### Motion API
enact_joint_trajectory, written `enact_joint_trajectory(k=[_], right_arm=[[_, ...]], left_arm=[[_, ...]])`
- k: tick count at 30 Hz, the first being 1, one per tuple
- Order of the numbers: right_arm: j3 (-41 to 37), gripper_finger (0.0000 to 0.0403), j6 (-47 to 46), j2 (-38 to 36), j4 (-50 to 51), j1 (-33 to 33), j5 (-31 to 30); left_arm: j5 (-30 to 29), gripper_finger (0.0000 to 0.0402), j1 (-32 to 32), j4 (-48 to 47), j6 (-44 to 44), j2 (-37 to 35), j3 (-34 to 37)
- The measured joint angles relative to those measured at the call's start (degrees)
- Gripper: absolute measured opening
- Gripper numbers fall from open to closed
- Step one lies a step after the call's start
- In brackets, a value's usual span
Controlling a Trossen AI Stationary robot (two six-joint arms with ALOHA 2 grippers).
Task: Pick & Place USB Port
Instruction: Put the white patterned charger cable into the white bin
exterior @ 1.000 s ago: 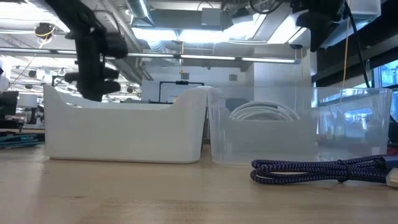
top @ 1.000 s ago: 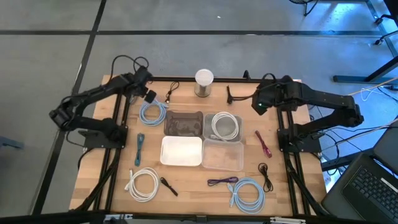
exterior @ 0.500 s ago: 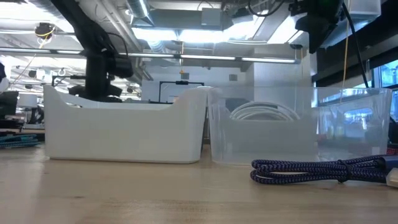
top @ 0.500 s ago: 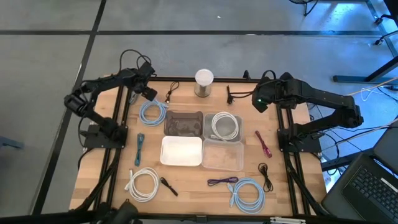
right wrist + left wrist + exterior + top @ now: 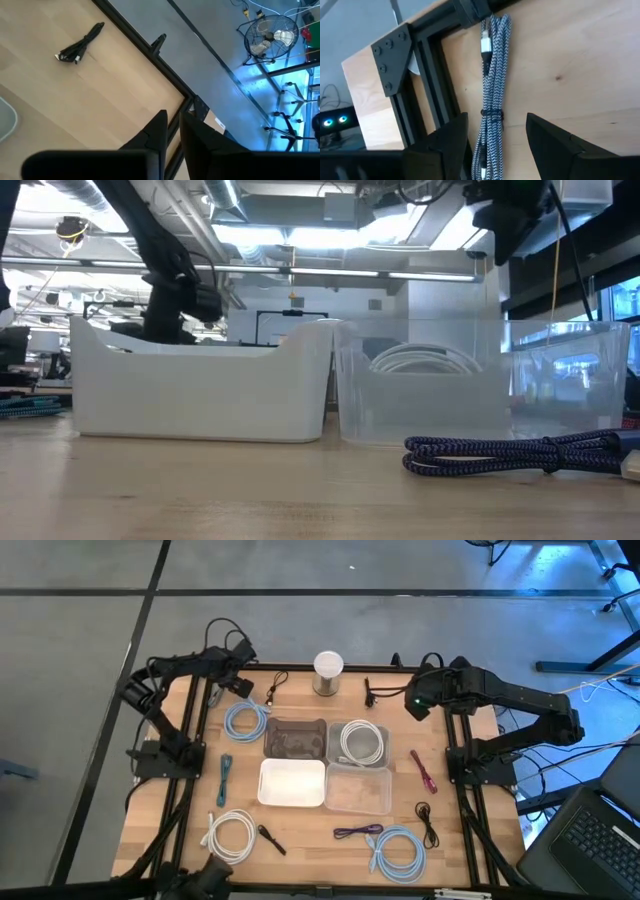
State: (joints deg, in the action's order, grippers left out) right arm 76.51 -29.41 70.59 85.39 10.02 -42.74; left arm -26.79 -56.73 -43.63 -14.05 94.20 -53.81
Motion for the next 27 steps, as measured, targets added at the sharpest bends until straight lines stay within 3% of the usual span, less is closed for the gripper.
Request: enact_joint_trajectory(k=[11,21,27], right_arm=[[0.0,0.0055,0.1,0.0,-1.4,0.0,1.6],[0.0,0.0056,0.2,0.0,-2.7,-0.1,2.5],[0.0,0.0056,1.4,0.0,-3.3,-0.5,5.1]], left_arm=[[1.4,0.0151,-0.1,-5.4,-2.5,5.4,-3.1],[-0.5,0.0145,0.5,-6.5,-6.1,7.3,-3.3],[1.7,0.0143,0.3,-6.8,-6.4,7.4,-3.3]])
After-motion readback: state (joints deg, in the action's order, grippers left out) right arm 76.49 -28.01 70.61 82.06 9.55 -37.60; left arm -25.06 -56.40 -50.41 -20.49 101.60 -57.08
